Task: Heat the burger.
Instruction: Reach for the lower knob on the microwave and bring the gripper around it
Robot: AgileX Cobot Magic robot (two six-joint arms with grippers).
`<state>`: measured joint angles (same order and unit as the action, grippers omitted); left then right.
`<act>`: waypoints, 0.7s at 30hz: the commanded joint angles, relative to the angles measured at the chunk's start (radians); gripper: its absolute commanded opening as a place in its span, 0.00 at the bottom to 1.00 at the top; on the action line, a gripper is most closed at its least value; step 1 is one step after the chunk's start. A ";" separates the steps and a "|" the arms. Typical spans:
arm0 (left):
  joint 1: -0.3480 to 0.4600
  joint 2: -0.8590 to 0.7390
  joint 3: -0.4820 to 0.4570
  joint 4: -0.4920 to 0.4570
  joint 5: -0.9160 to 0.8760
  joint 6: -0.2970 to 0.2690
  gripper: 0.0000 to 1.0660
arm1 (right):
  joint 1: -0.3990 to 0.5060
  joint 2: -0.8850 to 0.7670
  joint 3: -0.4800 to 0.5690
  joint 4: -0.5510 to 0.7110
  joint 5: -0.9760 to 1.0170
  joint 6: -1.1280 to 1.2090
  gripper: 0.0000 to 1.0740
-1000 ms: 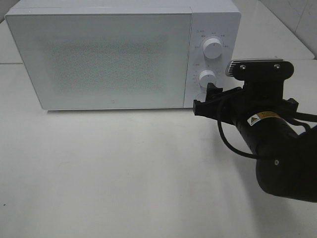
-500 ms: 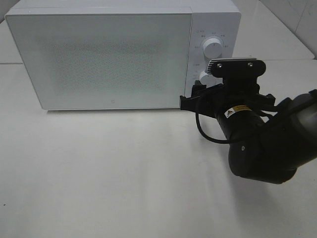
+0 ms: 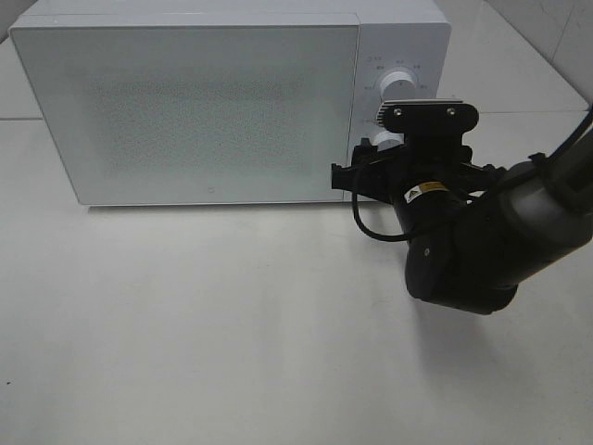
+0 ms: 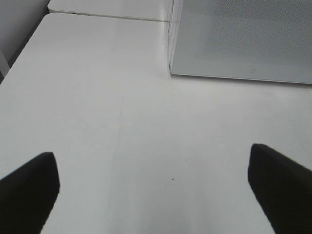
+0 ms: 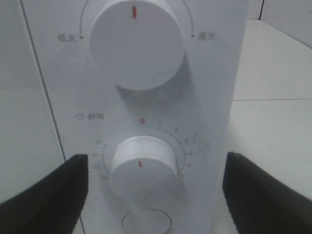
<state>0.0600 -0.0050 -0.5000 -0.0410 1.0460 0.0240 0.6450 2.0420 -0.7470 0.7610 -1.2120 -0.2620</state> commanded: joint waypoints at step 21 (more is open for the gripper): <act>0.002 -0.025 0.003 -0.002 -0.009 -0.003 0.92 | -0.039 0.044 -0.071 -0.026 -0.081 -0.001 0.69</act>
<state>0.0600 -0.0050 -0.5000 -0.0410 1.0460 0.0240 0.6180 2.0860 -0.8050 0.7360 -1.2110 -0.2620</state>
